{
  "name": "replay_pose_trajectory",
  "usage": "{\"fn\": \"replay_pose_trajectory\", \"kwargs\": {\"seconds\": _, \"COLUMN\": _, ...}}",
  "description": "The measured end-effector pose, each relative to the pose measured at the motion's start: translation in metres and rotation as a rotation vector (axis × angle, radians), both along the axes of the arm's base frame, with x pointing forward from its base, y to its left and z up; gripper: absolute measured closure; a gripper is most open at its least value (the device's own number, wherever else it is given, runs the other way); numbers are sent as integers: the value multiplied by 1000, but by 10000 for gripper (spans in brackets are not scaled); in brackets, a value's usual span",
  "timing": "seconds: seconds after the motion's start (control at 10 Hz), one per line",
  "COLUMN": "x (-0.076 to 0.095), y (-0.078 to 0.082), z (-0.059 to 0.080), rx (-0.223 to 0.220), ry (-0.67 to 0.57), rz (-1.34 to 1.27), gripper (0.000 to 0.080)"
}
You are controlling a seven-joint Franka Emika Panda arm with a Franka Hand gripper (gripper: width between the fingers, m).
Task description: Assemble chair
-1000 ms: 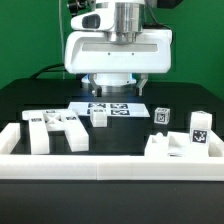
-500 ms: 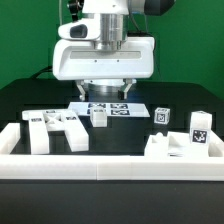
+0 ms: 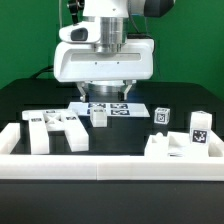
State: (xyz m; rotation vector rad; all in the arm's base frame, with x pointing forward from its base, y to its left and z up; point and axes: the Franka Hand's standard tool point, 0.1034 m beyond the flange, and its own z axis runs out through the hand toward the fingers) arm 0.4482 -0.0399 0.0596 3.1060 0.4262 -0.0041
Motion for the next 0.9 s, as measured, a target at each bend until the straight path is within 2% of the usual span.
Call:
{"fn": "replay_pose_trajectory", "kwargs": {"seconds": 0.1, "x": -5, "y": 6, "z": -3, "rx": 11, "ry": 94, "rz": 10, "gripper": 151}}
{"fn": "replay_pose_trajectory", "kwargs": {"seconds": 0.2, "x": 0, "y": 9, "z": -4, "rx": 11, "ry": 175, "rz": 30, "gripper": 151}}
{"fn": "replay_pose_trajectory", "kwargs": {"seconds": 0.3, "x": 6, "y": 11, "z": -6, "rx": 7, "ry": 230, "rz": 38, "gripper": 151}}
{"fn": "replay_pose_trajectory", "kwargs": {"seconds": 0.6, "x": 3, "y": 15, "z": -8, "rx": -13, "ry": 403, "rz": 25, "gripper": 151}}
{"fn": "replay_pose_trajectory", "kwargs": {"seconds": 0.8, "x": 1, "y": -1, "z": -7, "rx": -98, "ry": 545, "rz": -55, "gripper": 151}}
{"fn": "replay_pose_trajectory", "kwargs": {"seconds": 0.9, "x": 1, "y": 1, "z": -8, "rx": -103, "ry": 585, "rz": -52, "gripper": 151}}
